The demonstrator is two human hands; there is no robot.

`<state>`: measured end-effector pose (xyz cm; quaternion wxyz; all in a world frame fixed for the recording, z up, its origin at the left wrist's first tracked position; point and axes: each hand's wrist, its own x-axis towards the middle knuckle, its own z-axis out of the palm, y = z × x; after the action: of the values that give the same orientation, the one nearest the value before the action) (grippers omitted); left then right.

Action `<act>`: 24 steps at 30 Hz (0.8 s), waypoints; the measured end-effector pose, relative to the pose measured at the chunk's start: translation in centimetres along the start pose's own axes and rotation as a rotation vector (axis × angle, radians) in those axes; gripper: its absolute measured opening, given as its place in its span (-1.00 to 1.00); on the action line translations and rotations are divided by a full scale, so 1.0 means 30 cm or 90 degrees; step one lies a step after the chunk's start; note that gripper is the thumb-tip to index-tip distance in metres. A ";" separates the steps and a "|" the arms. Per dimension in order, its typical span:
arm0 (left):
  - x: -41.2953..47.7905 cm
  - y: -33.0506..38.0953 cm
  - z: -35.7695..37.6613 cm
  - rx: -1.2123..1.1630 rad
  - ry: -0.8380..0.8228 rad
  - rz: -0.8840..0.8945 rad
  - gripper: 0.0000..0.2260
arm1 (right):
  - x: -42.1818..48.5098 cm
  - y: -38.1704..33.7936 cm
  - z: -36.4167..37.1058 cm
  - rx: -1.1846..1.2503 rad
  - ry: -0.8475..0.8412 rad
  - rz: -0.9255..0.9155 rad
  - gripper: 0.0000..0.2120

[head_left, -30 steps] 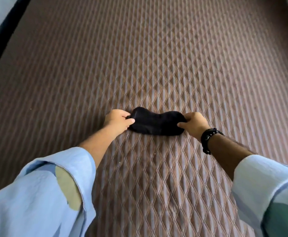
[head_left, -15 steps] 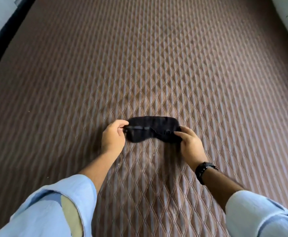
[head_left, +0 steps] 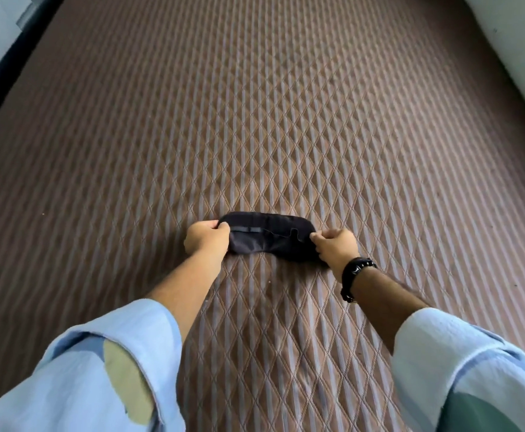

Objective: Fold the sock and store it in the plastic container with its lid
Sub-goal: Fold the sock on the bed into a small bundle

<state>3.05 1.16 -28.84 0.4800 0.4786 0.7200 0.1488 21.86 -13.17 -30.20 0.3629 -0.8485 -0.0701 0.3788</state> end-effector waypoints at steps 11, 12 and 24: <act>-0.265 0.104 0.163 0.115 -0.281 0.370 -0.69 | -0.041 -0.019 0.004 0.188 -0.053 0.005 -0.92; -0.272 0.098 0.173 0.140 -0.330 0.360 -0.67 | -0.047 -0.020 0.009 0.212 -0.059 0.020 -0.92; -0.227 -0.020 0.192 0.244 -0.080 0.306 -0.64 | -0.066 0.049 -0.014 0.235 -0.140 0.053 -0.86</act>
<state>8.06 -6.21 -28.36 0.3761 0.7251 0.5699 0.0896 20.54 -15.26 -29.84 0.4860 -0.7234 -0.0038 0.4903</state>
